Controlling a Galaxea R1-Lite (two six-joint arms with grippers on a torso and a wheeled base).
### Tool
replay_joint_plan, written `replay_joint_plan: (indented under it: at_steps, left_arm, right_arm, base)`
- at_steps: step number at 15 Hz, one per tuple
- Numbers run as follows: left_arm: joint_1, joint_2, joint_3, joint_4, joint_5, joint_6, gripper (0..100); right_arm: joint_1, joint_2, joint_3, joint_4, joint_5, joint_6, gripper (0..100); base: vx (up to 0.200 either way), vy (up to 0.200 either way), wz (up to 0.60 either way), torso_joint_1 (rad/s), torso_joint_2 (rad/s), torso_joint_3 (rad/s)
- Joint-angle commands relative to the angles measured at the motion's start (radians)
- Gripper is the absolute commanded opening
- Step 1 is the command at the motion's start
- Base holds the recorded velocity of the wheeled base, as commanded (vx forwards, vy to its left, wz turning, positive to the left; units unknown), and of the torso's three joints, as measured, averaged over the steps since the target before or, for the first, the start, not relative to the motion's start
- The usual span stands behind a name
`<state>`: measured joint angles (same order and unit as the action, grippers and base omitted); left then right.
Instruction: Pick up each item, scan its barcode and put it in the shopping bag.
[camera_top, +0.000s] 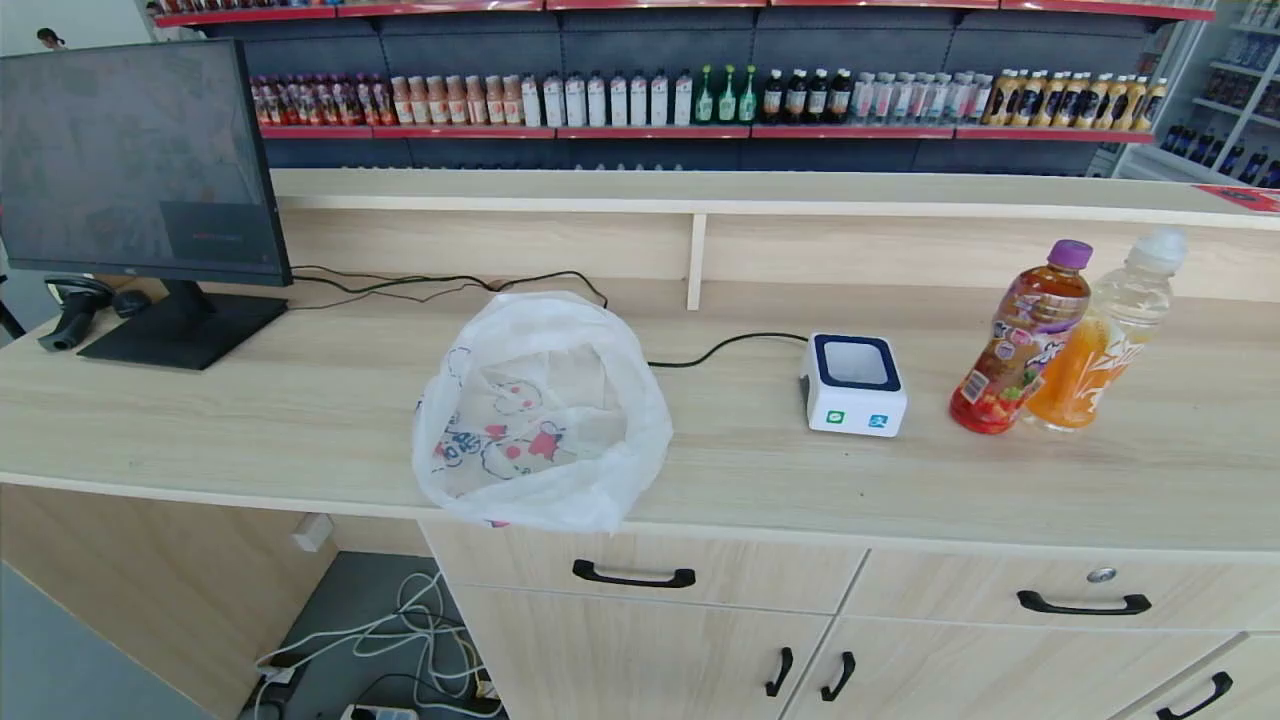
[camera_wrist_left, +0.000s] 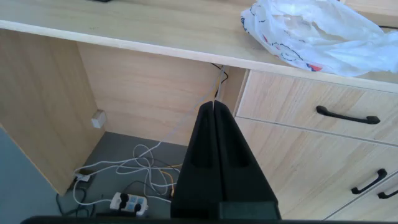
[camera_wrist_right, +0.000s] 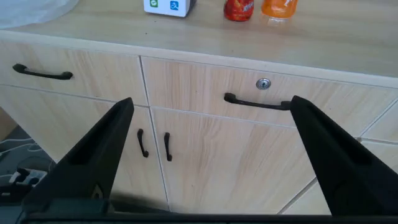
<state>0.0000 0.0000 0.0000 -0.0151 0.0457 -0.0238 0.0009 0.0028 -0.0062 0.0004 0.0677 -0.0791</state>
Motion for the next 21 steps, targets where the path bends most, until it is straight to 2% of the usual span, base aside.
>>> replay_joint_plan:
  at_steps: [1, 2, 3, 4, 5, 7, 9, 10, 13, 15, 17, 21]
  left_arm:
    - [0.000, 0.002, 0.000, 0.000, 0.000, 0.002, 0]
    - [0.000, 0.002, 0.000, 0.000, 0.000, 0.002, 0]
    - [0.000, 0.002, 0.000, 0.000, 0.000, 0.002, 0]
    - [0.000, 0.002, 0.000, 0.001, 0.000, 0.002, 0]
    - [0.000, 0.002, 0.000, 0.000, 0.000, 0.002, 0]
    - [0.000, 0.002, 0.000, 0.000, 0.000, 0.002, 0]
    - [0.000, 0.002, 0.000, 0.000, 0.000, 0.002, 0]
    - [0.000, 0.002, 0.000, 0.000, 0.000, 0.002, 0]
    - [0.000, 0.002, 0.000, 0.000, 0.000, 0.002, 0]
    - [0.000, 0.002, 0.000, 0.001, 0.000, 0.002, 0]
    - [0.000, 0.002, 0.000, 0.000, 0.000, 0.002, 0]
    - [0.000, 0.002, 0.000, 0.000, 0.000, 0.002, 0]
  right_arm:
    - [-0.001, 0.144, -0.138, 0.001, 0.069, -0.014, 100]
    - [-0.009, 0.431, -0.341, -0.020, 0.067, 0.001, 100]
    - [-0.009, 0.611, -0.462, -0.060, 0.069, 0.016, 100]
    - [-0.009, 0.807, -0.577, -0.177, 0.067, 0.021, 100]
    - [-0.010, 0.968, -0.624, -0.341, 0.067, 0.024, 100]
    - [-0.010, 1.241, -0.623, -0.723, 0.067, 0.041, 100]
    - [-0.022, 1.444, -0.640, -0.953, 0.101, 0.076, 100]
    - [-0.024, 1.514, -0.667, -1.027, 0.119, 0.099, 100]
    - [-0.025, 1.649, -0.667, -1.143, 0.129, 0.124, 100]
    - [-0.061, 1.726, -0.666, -1.232, 0.184, 0.117, 100]
    - [-0.078, 1.784, -0.657, -1.320, 0.192, 0.121, 100]
    - [-0.110, 1.800, -0.646, -1.350, 0.192, 0.136, 100]
  base:
    - [0.000, 0.000, 0.00, 0.000, 0.00, 0.000]
    - [0.000, 0.000, 0.00, 0.000, 0.00, 0.000]
    - [0.000, 0.000, 0.00, 0.000, 0.00, 0.000]
    - [0.000, 0.000, 0.00, 0.000, 0.00, 0.000]
    - [0.000, 0.000, 0.00, 0.000, 0.00, 0.000]
    - [0.000, 0.000, 0.00, 0.000, 0.00, 0.000]
    - [0.000, 0.000, 0.00, 0.000, 0.00, 0.000]
    - [0.000, 0.000, 0.00, 0.000, 0.00, 0.000]
    - [0.000, 0.000, 0.00, 0.000, 0.00, 0.000]
    - [0.000, 0.000, 0.00, 0.000, 0.00, 0.000]
    - [0.000, 0.000, 0.00, 0.000, 0.00, 0.000]
    - [0.000, 0.000, 0.00, 0.000, 0.00, 0.000]
